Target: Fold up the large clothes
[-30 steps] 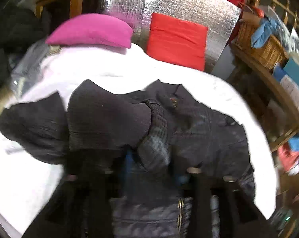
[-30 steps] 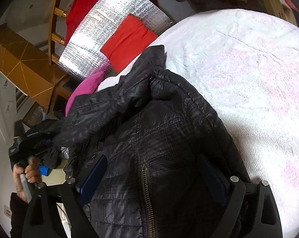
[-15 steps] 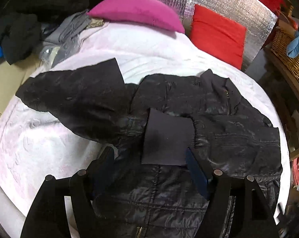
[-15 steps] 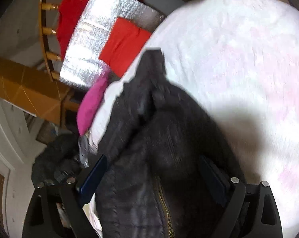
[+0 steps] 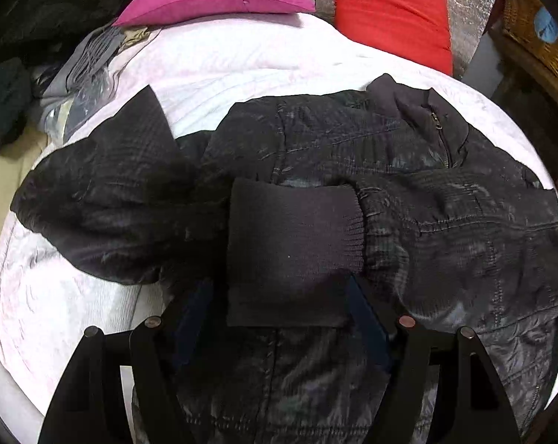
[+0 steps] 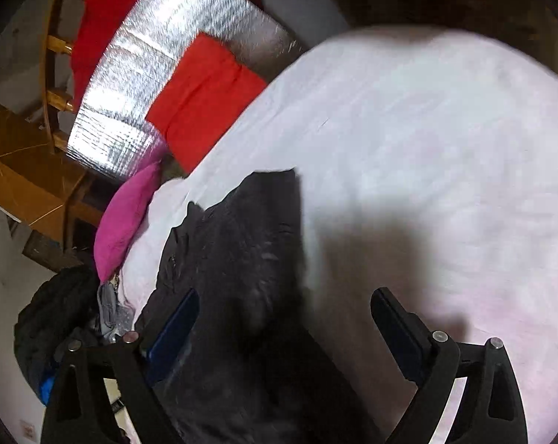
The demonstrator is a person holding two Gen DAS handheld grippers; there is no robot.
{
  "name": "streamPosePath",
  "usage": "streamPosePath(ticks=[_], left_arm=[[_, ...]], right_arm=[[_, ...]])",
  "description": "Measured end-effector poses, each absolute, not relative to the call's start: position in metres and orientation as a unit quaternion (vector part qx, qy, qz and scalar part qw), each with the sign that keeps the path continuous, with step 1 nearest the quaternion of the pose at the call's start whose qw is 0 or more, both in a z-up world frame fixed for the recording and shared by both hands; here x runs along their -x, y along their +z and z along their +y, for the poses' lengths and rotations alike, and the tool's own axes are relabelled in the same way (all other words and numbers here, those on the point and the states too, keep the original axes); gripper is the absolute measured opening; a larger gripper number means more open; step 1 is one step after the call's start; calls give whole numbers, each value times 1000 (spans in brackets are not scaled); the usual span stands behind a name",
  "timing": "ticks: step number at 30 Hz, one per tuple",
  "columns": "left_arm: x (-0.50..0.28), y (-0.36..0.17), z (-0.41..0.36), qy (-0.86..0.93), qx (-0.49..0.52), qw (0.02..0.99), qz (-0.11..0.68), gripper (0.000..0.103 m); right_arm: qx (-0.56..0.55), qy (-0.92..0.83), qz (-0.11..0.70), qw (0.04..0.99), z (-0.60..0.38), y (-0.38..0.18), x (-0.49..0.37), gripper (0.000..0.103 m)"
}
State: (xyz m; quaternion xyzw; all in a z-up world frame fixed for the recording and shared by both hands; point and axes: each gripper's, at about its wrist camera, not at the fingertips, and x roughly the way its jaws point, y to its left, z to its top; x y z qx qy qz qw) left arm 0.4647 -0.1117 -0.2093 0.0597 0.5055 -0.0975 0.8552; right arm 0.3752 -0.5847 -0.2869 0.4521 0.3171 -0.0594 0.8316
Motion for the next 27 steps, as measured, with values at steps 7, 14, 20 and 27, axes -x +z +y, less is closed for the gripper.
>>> streamPosePath(ticks=[7,14,20,27], left_arm=[[-468,-216,-124,-98,-89,855,501,75],[-468,-217,-162,-103,-136,857,487,75],[-469,-225,-149,-99,-111,847,510,75],[-438,-191,-132,-114,-141,870,458,75]], right_arm=[[-334,-95,382,856,-548,-288,-415,41],[-312,-162,367,861,-583,-280,-404,20],[-331,-142,383,850,-583,-296,-397,23],[-380,-118,299,867,-585,-250,-333,70]])
